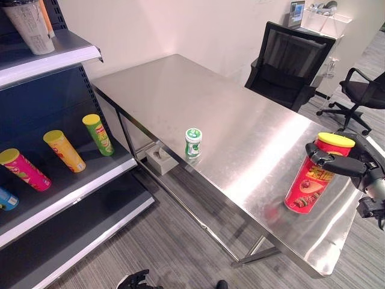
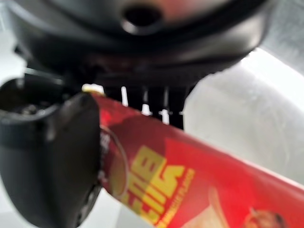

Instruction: Put the goods on the table back onto the shelves and tidy them up.

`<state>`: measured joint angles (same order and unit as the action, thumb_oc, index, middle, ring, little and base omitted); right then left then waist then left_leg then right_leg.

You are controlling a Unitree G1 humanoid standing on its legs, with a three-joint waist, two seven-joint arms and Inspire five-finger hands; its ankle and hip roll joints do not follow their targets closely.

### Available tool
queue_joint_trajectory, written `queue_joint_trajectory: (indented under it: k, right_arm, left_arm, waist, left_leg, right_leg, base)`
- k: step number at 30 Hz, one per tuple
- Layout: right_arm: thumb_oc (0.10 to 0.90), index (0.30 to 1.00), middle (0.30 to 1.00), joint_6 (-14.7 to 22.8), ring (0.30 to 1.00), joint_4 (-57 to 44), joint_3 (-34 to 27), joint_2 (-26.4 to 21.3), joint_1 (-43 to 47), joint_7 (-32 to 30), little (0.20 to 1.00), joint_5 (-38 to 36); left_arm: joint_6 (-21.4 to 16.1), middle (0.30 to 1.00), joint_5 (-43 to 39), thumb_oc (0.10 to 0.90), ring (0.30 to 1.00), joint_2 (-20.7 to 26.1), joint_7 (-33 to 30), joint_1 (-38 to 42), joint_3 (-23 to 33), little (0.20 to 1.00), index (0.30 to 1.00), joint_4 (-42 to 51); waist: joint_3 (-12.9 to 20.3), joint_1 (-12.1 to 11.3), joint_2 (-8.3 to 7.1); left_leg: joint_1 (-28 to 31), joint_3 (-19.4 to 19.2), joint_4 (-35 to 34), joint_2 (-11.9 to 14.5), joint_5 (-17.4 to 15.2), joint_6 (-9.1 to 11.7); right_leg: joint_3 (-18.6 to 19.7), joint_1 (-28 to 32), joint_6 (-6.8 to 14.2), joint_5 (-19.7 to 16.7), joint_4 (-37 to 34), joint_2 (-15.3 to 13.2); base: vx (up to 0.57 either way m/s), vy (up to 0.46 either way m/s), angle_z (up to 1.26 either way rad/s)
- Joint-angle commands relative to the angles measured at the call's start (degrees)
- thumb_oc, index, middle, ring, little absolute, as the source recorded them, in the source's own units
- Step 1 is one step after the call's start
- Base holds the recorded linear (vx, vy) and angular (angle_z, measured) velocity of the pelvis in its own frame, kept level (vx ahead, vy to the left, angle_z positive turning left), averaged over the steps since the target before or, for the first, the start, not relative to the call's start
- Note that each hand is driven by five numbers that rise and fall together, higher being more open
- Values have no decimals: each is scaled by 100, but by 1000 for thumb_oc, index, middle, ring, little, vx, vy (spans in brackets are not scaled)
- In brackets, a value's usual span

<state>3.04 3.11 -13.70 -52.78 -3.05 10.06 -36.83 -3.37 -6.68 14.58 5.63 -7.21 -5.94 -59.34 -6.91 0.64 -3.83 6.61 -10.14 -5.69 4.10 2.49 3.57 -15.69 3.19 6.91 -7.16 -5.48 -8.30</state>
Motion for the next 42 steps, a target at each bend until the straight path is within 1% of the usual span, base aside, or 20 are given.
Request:
queue_joint_trajectory:
  k: [1, 8, 12, 13, 15, 18, 21, 23, 24, 25, 28, 29, 32, 33, 34, 36, 38, 39, 41, 42]
  right_arm:
    - [400, 300, 300, 775, 300, -581, -449, -155, 1193, -387, 300, -288]
    - [400, 300, 300, 1175, 300, -1326, -233, 207, 2137, -1041, 300, 304]
    - [400, 300, 300, 1417, 300, -1619, 48, 573, 2762, -1433, 300, 631]
    - [400, 300, 300, 1462, 300, -1663, 214, 677, 3018, -1576, 300, 803]
    - [400, 300, 300, 1510, 300, -1715, 259, 698, 3185, -1755, 300, 1038]
    - [400, 300, 300, 1469, 300, -1757, 349, 659, 3274, -1895, 300, 1276]
    - [400, 300, 300, 1389, 300, -1774, 479, 655, 3373, -2015, 300, 1626]
    - [400, 300, 300, 1372, 300, -1809, 488, 675, 3322, -2011, 300, 1673]
    - [400, 300, 300, 1343, 300, -1843, 498, 685, 3243, -1961, 300, 1690]
    - [400, 300, 300, 1266, 300, -1865, 521, 745, 3203, -1910, 300, 1704]
    - [400, 300, 300, 1193, 300, -1934, 473, 783, 3146, -1864, 300, 1704]
    - [400, 300, 300, 1181, 300, -1938, 460, 888, 3075, -1883, 300, 1754]
    - [400, 300, 300, 1044, 300, -2022, 381, 1141, 2844, -1900, 300, 2002]
    - [400, 300, 300, 1039, 300, -2033, 372, 1154, 2834, -1899, 300, 2006]
    - [400, 300, 300, 1019, 300, -2137, 399, 1243, 2720, -1878, 300, 2095]
    - [400, 300, 300, 1054, 300, -2237, 416, 1308, 2645, -1874, 300, 2149]
    - [400, 300, 300, 1059, 300, -2325, 375, 1289, 2544, -1836, 300, 2185]
    - [400, 300, 300, 1067, 300, -2388, 375, 1306, 2432, -1774, 300, 2199]
    - [400, 300, 300, 1077, 300, -2348, 509, 1290, 2379, -1716, 300, 2253]
    - [400, 300, 300, 1033, 300, -2371, 607, 1247, 2376, -1631, 300, 2270]
  left_arm:
    - [-47, 900, 10, 800, 900, 321, -47, 130, -124, 900, 900, 34]
    - [-84, 900, -243, 800, 900, 359, -202, 8, 20, 900, 900, 163]
    - [-57, 900, -446, 800, 900, 297, -265, -185, 20, 900, 900, 277]
    - [-33, 900, -527, 800, 900, 261, -303, -189, -7, 900, 900, 282]
    - [-14, 900, -633, 800, 900, 222, -363, -137, 6, 900, 900, 275]
    - [-11, 900, -689, 800, 900, 188, -407, -62, 33, 900, 900, 290]
    - [-25, 900, -664, 800, 900, 156, -451, -82, 110, 900, 900, 300]
    - [-26, 900, -650, 800, 900, 165, -461, -80, 117, 900, 900, 303]
    - [-30, 900, -561, 800, 900, 198, -452, -74, 80, 900, 900, 363]
    - [-20, 900, -458, 800, 900, 227, -438, -103, 52, 900, 900, 425]
    - [2, 900, -364, 800, 900, 221, -412, -136, -2, 900, 900, 495]
    - [-1, 900, -260, 800, 900, 254, -402, -109, -71, 900, 900, 541]
    - [-34, 900, -18, 800, 900, 465, -395, -14, -85, 900, 900, 610]
    - [-33, 900, -16, 800, 900, 475, -394, -16, -83, 900, 900, 611]
    - [-23, 900, -69, 800, 900, 584, -406, 31, -46, 900, 900, 668]
    - [-27, 900, -129, 800, 900, 622, -456, 74, 28, 900, 900, 633]
    - [3, 900, -155, 800, 900, 611, -450, 35, 65, 900, 900, 631]
    - [46, 900, -199, 800, 900, 566, -438, 2, 78, 900, 900, 603]
    - [61, 900, -240, 800, 900, 485, -414, -2, 32, 900, 900, 646]
    - [49, 900, -241, 800, 900, 393, -367, -19, -26, 900, 900, 744]
  waist:
    - [143, -322, -150]
    - [208, -524, -29]
    - [155, -837, 119]
    - [58, -1057, 171]
    - [-81, -1173, 220]
    - [-201, -1134, 185]
    - [-255, -1068, 134]
    - [-236, -1012, 130]
    - [-160, -881, 178]
    - [-74, -808, 288]
    - [59, -744, 398]
    - [101, -750, 477]
    - [107, -788, 424]
    - [110, -788, 403]
    - [-43, -641, 347]
    - [-127, -588, 365]
    - [-157, -560, 416]
    - [-210, -537, 422]
    - [-248, -487, 343]
    - [-276, -446, 267]
  left_leg:
    - [-121, -87, 69, 254, -373, 304]
    - [-160, 138, 69, 381, -253, 410]
    - [-360, 534, 69, 600, 91, 597]
    - [-587, 765, 69, 652, 307, 702]
    - [-905, 917, 102, 701, 518, 812]
    - [-1099, 555, 267, 805, 615, 735]
    - [-788, 330, 881, 1110, 129, 651]
    - [-667, 255, 951, 1256, 66, 636]
    - [-363, 111, 1084, 1607, 64, 738]
    - [-118, 44, 1004, 1734, 83, 875]
    - [39, 0, 661, 1587, -124, 909]
    - [47, -79, 354, 1383, -313, 846]
    - [-6, -12, 75, 734, -578, 575]
    - [-11, -11, 77, 716, -580, 564]
    - [-129, 141, 69, 414, -505, 358]
    - [-188, 228, 69, 208, -447, 189]
    - [-234, 363, 69, 64, -365, 48]
    - [-254, 505, 69, -93, -337, -40]
    - [-302, 645, 69, -278, -331, -69]
    - [-314, 851, 69, -448, -358, -78]
  right_leg:
    - [-235, 273, 613, 244, 48, -519]
    - [-311, 402, 492, 448, 48, -378]
    - [-401, 537, 279, 774, 48, -53]
    - [-516, 557, 204, 883, 48, 49]
    - [-861, 584, 147, 951, 48, 73]
    - [-1191, 527, 140, 842, 48, -45]
    - [-1512, 458, 162, 612, 48, -289]
    - [-1615, 439, 178, 556, 48, -364]
    - [-1683, 419, 289, 520, 79, -516]
    - [-1779, 395, 373, 406, 94, -642]
    - [-1857, 301, 534, 151, 96, -876]
    - [-1927, 197, 714, -131, 106, -1165]
    - [-1825, -12, 809, -657, 123, -1732]
    - [-1825, -16, 809, -662, 123, -1750]
    - [-1210, -254, 782, -781, 419, -1772]
    - [-495, -396, 631, -224, 839, -1375]
    - [-267, -445, 380, 386, 1277, -814]
    - [-199, -534, 179, 828, 1511, -201]
    - [59, -575, 30, 984, 1306, 349]
    - [523, -481, -49, 922, 862, 621]
  base:
    - [-26, -58, 2]
    - [-34, -109, 15]
    - [-129, -221, 46]
    - [-244, -232, 50]
    - [-268, -145, 77]
    - [-230, 11, 156]
    - [-184, 116, 63]
    - [-97, 190, 74]
    - [-68, 410, 87]
    - [-76, 547, 72]
    - [-58, 363, 72]
    - [-134, 612, 39]
    - [-129, 536, 30]
    - [-144, 506, 52]
    - [-123, 370, 49]
    - [-105, 404, 75]
    - [-9, 292, 102]
    - [28, 243, 44]
    - [36, 133, 29]
    - [74, 46, 63]
